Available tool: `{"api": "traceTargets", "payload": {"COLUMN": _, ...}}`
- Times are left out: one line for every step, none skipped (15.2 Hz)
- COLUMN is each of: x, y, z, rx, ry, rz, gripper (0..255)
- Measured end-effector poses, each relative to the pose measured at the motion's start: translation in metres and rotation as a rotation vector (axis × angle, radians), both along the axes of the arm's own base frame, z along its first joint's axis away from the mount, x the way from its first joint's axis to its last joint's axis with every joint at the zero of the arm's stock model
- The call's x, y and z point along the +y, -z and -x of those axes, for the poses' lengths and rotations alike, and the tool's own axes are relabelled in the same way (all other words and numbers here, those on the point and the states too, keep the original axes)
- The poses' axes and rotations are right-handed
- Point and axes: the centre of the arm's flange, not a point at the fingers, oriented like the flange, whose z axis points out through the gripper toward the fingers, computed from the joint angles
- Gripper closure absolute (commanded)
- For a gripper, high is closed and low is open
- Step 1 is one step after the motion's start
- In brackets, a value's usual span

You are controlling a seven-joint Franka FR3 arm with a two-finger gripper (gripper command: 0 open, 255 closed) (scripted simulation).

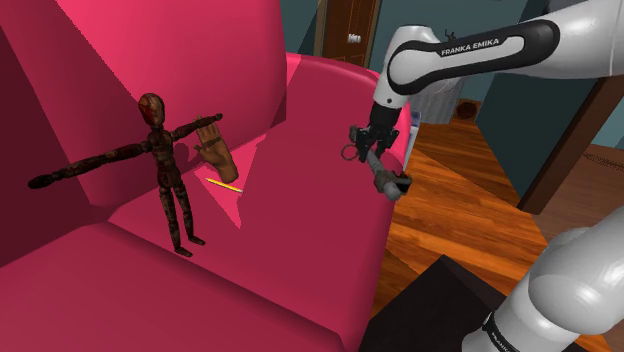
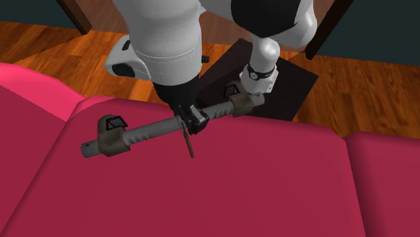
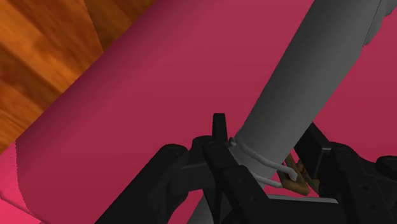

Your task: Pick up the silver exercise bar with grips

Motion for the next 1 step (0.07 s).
{"api": "traceTargets", "payload": {"x": 0.0004, "y": -0.0029, "z": 0.0, "rx": 0.0, "ry": 0.0, "rz": 0.0, "gripper": 255}}
